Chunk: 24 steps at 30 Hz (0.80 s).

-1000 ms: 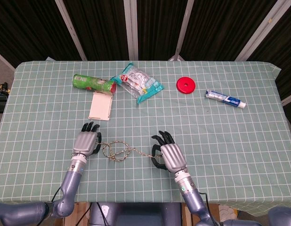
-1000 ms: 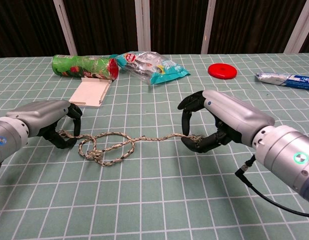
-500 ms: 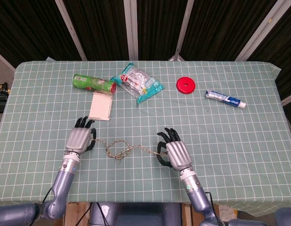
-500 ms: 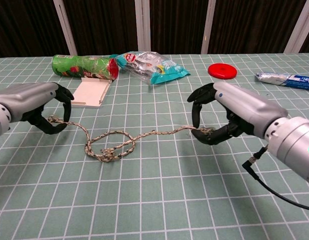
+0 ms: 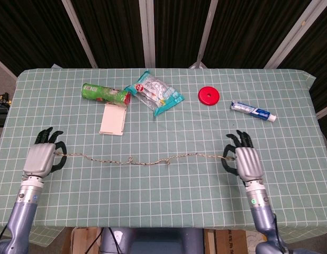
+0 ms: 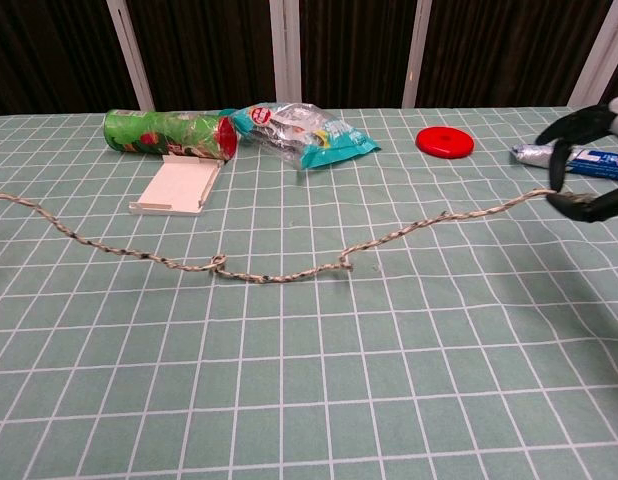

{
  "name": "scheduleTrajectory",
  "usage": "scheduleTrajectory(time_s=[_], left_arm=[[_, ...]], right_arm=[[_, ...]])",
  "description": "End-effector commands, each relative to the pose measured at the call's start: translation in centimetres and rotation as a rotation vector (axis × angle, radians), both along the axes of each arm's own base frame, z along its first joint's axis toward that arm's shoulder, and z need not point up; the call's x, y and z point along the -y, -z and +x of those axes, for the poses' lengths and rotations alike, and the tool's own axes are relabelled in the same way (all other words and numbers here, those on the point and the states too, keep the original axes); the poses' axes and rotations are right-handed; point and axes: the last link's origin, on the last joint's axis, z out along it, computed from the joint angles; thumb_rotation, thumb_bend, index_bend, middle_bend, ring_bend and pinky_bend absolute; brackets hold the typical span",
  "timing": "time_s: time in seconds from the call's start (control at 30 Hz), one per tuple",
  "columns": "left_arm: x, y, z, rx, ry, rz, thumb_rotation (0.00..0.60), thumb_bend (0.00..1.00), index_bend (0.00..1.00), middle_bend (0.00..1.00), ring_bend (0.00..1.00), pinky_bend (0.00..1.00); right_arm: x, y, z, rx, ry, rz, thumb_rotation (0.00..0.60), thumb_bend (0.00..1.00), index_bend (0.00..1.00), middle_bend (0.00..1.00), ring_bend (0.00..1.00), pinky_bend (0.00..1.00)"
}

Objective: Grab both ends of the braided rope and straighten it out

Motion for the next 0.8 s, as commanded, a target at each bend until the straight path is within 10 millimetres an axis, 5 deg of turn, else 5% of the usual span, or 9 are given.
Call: scheduleTrajectory(time_s=[0.03, 0.3, 0.8], left_arm=[[1.8, -1.1, -1.7, 0.012, -0.031, 0.004, 0.6, 0.52, 0.59, 0.15, 0.0, 0.0], [3.3, -0.9, -3.6, 0.018, -0.068, 0.001, 0.6, 0.52, 0.59, 0.15, 0.0, 0.0], [1.6, 4.7, -3.5, -0.084, -0.061, -0.071, 0.6, 0.52, 0.58, 0.15, 0.0, 0.0]], right_arm=[[-0.6, -1.9, -2.8, -0.021, 0.058, -0.032, 0.6, 0.5, 0.65, 0.23, 0.0, 0.0], [-1.7, -3.3, -6.7, -0.074, 0.128, -0.027, 0.6, 0.5, 0.65, 0.23, 0.0, 0.0], [-0.6, -1.1, -9.4, -0.181, 0.18, 0.04, 0.6, 0.5, 0.65, 0.23, 0.0, 0.0]])
